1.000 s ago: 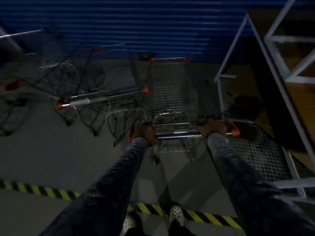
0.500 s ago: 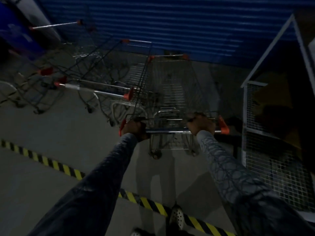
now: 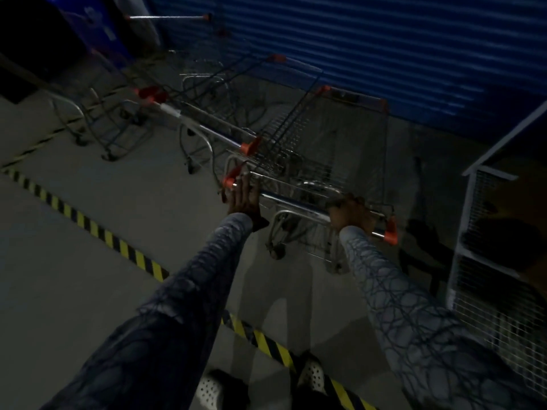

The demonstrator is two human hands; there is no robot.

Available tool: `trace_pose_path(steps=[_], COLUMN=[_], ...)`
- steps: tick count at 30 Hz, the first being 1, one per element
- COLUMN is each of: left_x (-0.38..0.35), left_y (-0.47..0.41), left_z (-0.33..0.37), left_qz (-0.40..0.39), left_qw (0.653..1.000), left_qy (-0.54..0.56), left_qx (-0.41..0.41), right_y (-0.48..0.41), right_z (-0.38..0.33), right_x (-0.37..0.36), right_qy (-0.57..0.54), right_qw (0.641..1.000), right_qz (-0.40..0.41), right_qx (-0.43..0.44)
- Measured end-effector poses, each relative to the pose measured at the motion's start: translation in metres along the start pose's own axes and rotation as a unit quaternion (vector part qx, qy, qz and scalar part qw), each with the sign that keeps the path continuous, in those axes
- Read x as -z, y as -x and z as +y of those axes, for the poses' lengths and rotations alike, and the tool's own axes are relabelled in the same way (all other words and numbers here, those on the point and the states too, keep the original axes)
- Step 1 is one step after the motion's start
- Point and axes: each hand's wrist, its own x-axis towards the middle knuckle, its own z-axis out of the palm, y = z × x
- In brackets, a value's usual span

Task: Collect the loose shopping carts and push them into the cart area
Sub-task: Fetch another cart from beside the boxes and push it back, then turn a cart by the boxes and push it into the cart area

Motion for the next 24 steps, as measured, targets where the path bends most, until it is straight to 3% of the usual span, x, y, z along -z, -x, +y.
trace_pose_path(steps=[6, 9, 13, 18, 21, 24], left_x=[0.014, 0.025, 0.024, 0.016, 0.022, 0.031], left_y=[0.014, 0.029, 0.056, 0.093, 0.127, 0.17], left_z=[-0.063, -0.098, -0.177, -0.335, -0.438, -0.546], left_qz=[-0.054, -0.11, -0.172, -0.16, -0.107, -0.057], left_qw=[0.991, 0.985, 0.981, 0.986, 0.983, 0.956], left_qy=[-0.024, -0.037, 0.029, 0.048, 0.071, 0.083], left_qx=[-0.122, -0.127, -0.089, 0.008, 0.132, 0.276], right_y=[0.053, 0.088, 0.138, 0.195, 0.237, 0.287], right_z=[-0.057, -0.109, -0.196, -0.331, -0.424, -0.519], right_x=[-0.066, -0.097, -0.113, -0.168, -0.216, -0.265], right_qy=[0.001, 0.04, 0.049, 0.069, 0.09, 0.097], right_qw=[0.981, 0.994, 0.996, 0.984, 0.963, 0.924], right_qz=[0.15, 0.072, -0.039, -0.106, -0.131, -0.158], right_qx=[0.121, 0.075, 0.064, 0.128, 0.217, 0.335])
